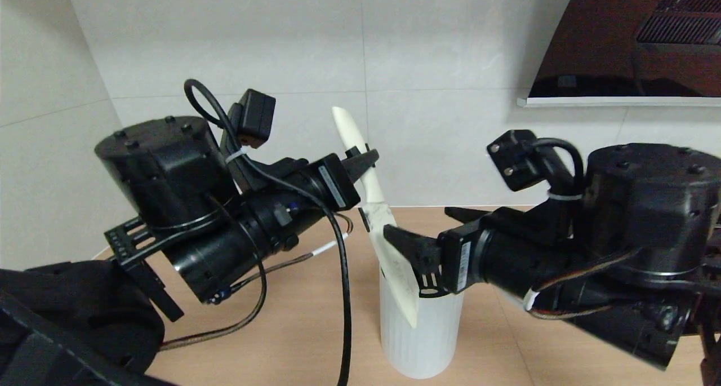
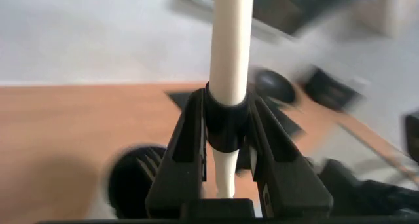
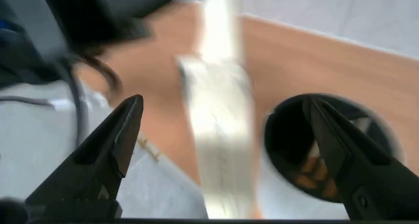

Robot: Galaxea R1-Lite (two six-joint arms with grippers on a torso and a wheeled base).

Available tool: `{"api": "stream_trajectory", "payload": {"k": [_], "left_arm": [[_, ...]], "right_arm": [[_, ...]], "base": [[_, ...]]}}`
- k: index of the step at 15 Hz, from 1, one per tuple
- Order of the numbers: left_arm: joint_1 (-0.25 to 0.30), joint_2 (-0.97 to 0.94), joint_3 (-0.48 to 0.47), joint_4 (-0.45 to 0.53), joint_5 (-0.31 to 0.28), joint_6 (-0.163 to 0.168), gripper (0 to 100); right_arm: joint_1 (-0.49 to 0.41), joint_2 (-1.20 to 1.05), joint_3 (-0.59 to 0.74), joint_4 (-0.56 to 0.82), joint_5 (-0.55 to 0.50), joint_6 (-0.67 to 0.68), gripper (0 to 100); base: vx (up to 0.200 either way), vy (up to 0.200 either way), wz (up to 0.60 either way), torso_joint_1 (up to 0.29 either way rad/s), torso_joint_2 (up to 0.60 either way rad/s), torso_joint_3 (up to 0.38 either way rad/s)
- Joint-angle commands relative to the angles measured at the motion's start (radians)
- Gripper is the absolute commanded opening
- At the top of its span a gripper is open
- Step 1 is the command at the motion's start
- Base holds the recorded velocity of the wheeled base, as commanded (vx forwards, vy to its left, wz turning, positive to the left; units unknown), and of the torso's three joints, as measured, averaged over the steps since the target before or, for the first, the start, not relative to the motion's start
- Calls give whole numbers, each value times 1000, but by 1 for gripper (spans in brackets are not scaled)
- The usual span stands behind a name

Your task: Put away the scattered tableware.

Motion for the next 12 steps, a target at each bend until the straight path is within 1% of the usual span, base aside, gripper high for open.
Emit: {"api": "stream_trajectory", "payload": {"k": [1, 2, 3, 4, 5, 6, 7, 9, 10, 11, 12], "left_arm": [[-1, -9, -183, 143, 101, 59, 0], [-4, 11, -257, 209, 141, 98, 0], [-16, 32, -322, 254, 205, 148, 0], [-27, 45, -337, 258, 246, 168, 0], [-42, 64, -335, 257, 317, 213, 0], [-58, 75, -308, 252, 398, 233, 0], [-67, 101, -297, 247, 443, 245, 0], [-87, 140, -294, 209, 481, 251, 0], [-105, 167, -299, 194, 500, 253, 0], [-105, 167, -299, 194, 500, 253, 0], [-130, 212, -302, 162, 532, 266, 0]], "right_arm": [[-138, -124, 13, 35, 24, -12, 100], [-201, -145, 10, 68, 55, -14, 100], [-264, -156, 6, 86, 96, -14, 100], [-281, -165, 5, 88, 105, -14, 100], [-295, -173, 0, 89, 108, -14, 100], [-299, -171, -1, 89, 108, -15, 100], [-306, -167, -7, 91, 108, -15, 100], [-316, -158, -12, 91, 108, -23, 100], [-319, -158, -12, 91, 108, -29, 100], [-319, -158, -12, 91, 108, -29, 100], [-322, -156, -12, 89, 108, -34, 100]], "base": [[0, 0, 0, 0, 0, 0], [0, 0, 0, 0, 0, 0], [0, 0, 0, 0, 0, 0], [0, 0, 0, 0, 0, 0], [0, 0, 0, 0, 0, 0], [0, 0, 0, 0, 0, 0], [0, 0, 0, 0, 0, 0], [0, 0, 0, 0, 0, 0], [0, 0, 0, 0, 0, 0], [0, 0, 0, 0, 0, 0], [0, 0, 0, 0, 0, 0]]}}
